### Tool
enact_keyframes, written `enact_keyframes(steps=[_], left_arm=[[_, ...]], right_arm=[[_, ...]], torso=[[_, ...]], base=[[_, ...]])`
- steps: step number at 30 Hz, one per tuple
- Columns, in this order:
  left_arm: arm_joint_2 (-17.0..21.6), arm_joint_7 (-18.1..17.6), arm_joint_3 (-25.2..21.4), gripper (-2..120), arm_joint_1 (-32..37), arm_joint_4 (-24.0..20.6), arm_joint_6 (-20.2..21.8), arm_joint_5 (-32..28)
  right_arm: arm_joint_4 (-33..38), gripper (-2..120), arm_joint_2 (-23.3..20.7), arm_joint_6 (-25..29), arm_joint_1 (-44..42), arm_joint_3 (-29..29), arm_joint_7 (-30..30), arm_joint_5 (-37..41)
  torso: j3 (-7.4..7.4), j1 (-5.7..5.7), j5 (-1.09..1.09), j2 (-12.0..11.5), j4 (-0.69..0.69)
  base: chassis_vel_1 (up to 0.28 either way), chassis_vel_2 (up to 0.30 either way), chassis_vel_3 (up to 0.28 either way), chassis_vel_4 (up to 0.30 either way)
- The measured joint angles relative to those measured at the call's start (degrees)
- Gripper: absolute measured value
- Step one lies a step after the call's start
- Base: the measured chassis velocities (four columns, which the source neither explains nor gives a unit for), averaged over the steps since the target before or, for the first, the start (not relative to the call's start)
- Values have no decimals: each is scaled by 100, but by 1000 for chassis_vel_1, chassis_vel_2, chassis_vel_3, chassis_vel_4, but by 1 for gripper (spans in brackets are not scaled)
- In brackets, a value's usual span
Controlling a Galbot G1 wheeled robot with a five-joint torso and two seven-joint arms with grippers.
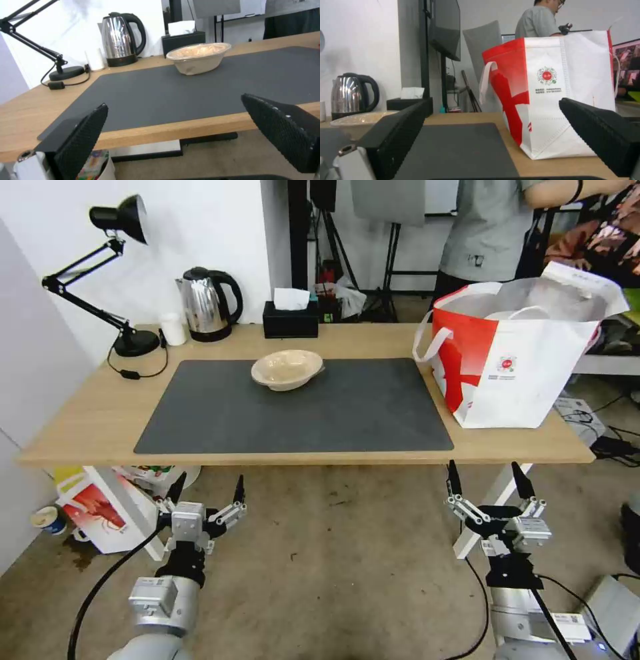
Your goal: Pick up the trash from the table and place it into the takeout bag.
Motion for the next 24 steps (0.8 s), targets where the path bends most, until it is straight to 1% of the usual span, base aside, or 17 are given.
enact_keyframes(steps=[24], left_arm=[[0,0,0,100,0,0,0,0]], right_arm=[[-1,100,0,1,0,0,-1,-1]], torso=[[0,0,0,0,0]], base=[[0,0,0,0]])
